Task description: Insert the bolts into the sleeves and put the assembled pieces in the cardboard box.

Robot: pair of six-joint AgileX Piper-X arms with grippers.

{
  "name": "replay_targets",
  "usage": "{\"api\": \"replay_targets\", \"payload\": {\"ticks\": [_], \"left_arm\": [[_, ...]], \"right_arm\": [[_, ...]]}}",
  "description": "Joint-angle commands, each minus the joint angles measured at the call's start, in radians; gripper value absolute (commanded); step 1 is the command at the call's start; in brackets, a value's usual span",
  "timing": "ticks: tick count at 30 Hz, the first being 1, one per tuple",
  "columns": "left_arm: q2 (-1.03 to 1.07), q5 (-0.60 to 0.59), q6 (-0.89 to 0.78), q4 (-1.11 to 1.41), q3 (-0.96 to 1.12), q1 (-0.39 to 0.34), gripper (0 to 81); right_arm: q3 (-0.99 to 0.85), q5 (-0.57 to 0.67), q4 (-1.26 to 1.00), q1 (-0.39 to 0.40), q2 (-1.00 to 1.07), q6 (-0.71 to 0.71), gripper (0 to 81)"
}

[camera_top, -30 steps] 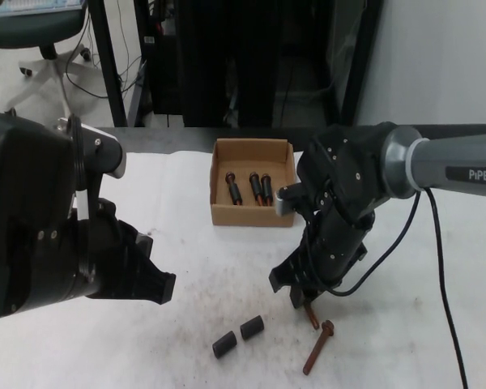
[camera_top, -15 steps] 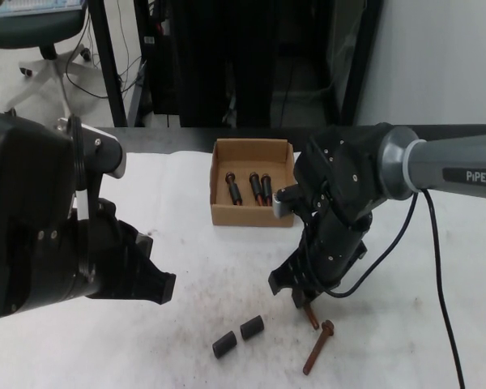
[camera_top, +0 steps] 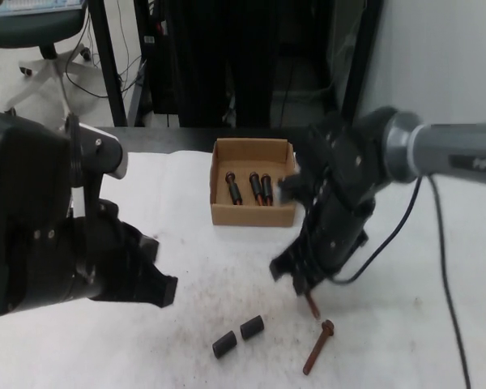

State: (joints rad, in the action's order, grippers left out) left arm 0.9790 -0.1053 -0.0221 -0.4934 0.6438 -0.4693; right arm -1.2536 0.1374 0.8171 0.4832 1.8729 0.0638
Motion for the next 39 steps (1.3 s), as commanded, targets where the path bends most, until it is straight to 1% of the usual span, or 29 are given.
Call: {"api": "replay_targets", "payload": {"ticks": [1,2,5,7,9,10,13,15,17,21,22,25,27,30,33,34,35,36,39], "left_arm": [[-0.005,-0.237,-0.001,0.02,0.002,-0.002,0.3],[-0.005,-0.262,-0.001,0.023,0.004,-0.002,0.3],[-0.001,-0.267,0.001,0.035,0.01,-0.002,0.3],[0.022,-0.294,0.015,0.036,0.029,-0.002,0.3],[0.071,-0.338,0.022,0.033,0.057,-0.002,0.3],[0.106,-0.358,0.022,0.033,0.077,-0.007,0.3],[0.228,-0.368,0.028,0.021,0.158,-0.033,0.3],[0.32,-0.371,0.072,-0.032,0.244,-0.057,0.3],[0.428,-0.366,0.142,-0.153,0.347,-0.086,0.3],[0.612,-0.307,0.26,-0.364,0.531,-0.13,0.3],[0.651,-0.308,0.278,-0.399,0.563,-0.135,0.3],[0.732,-0.361,0.338,-0.477,0.644,-0.142,0.3],[0.766,-0.377,0.356,-0.492,0.668,-0.145,3.5],[0.79,-0.357,0.356,-0.492,0.674,-0.147,14.2],[0.804,-0.277,0.356,-0.524,0.674,-0.16,31.1],[0.809,-0.234,0.361,-0.543,0.674,-0.166,36.0],[0.813,-0.202,0.367,-0.552,0.674,-0.172,39.0],[0.815,-0.162,0.381,-0.561,0.674,-0.179,41.1],[0.827,-0.068,0.445,-0.568,0.674,-0.209,41.3]], "right_arm": [[-0.044,0.083,0.0,-0.039,-0.152,-0.042,0.8],[-0.046,0.089,-0.013,-0.048,-0.184,-0.042,0.8],[-0.045,0.109,-0.029,-0.09,-0.296,-0.042,0.8],[-0.045,0.109,-0.029,-0.111,-0.356,-0.042,0.8],[-0.045,0.142,-0.029,-0.128,-0.406,-0.042,0.8],[-0.045,0.179,-0.029,-0.138,-0.437,-0.042,0.8],[-0.045,0.236,-0.029,-0.157,-0.496,-0.042,0.8],[-0.045,0.236,-0.029,-0.166,-0.522,-0.042,0.8],[-0.045,0.237,-0.029,-0.177,-0.536,-0.042,0.8],[-0.045,0.244,-0.026,-0.198,-0.537,-0.042,0.8],[-0.045,0.244,-0.021,-0.205,-0.537,-0.042,0.8],[-0.045,0.258,-0.008,-0.217,-0.537,-0.042,0.8],[-0.045,0.267,-0.002,-0.225,-0.537,-0.042,0.8],[-0.045,0.289,-0.003,-0.233,-0.537,-0.042,0.8],[-0.045,0.32,-0.003,-0.238,-0.537,-0.042,0.8],[-0.045,0.319,-0.006,-0.238,-0.537,-0.042,0.8],[-0.045,0.319,-0.006,-0.238,-0.537,-0.042,0.8],[-0.045,0.319,-0.006,-0.238,-0.537,-0.042,0.8],[-0.045,0.319,-0.008,-0.238,-0.537,-0.042,0.8]]}}
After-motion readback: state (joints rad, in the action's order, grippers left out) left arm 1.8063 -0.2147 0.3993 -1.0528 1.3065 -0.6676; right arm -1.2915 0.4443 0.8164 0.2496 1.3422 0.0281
